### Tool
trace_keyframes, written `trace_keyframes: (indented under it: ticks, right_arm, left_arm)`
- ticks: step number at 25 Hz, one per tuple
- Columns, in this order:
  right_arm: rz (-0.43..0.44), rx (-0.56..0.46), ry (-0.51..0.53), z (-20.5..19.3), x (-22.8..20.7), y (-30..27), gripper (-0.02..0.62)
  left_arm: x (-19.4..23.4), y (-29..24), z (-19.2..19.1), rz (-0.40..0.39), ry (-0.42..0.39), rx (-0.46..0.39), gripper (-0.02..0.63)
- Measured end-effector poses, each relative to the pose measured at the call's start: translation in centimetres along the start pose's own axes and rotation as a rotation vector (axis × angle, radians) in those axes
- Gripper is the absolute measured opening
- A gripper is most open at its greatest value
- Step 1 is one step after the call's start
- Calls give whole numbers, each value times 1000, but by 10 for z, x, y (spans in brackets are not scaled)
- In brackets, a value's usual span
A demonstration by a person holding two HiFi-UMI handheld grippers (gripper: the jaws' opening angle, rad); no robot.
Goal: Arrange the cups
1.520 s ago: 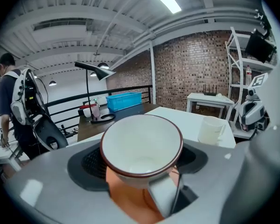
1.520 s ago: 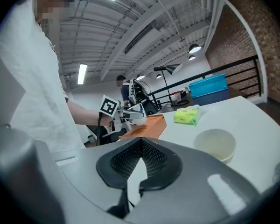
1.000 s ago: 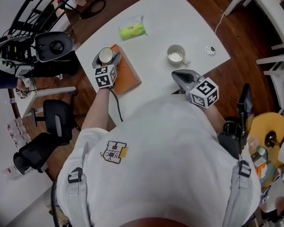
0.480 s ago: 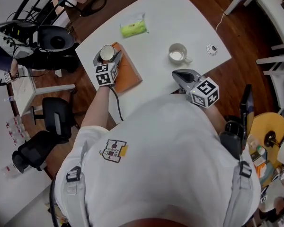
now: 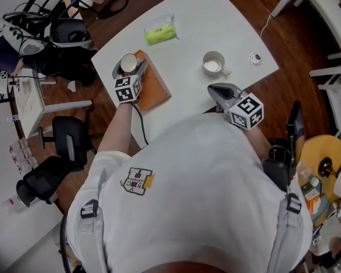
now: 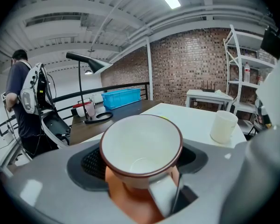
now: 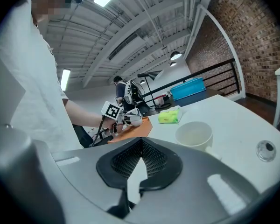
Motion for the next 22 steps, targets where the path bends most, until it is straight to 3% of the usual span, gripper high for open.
trace_keyframes:
  ticks: [11, 22]
  right_arm:
    - [4, -5, -7, -2, -4, 6, 0]
    - [78, 17, 7, -5, 2, -2, 0]
  left_arm:
    - [-5, 9, 10, -59, -3, -56, 434]
    - [-6, 50, 9, -14, -7, -115, 434]
Point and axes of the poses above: the fingertips, and each gripper's own axes: y backward along the fingers, x to its left, z out of its top, the point moved 7 cm from there along y, backward along the fingers, and after that the axes turned 8 degrees about y, right-handed, at the moved point
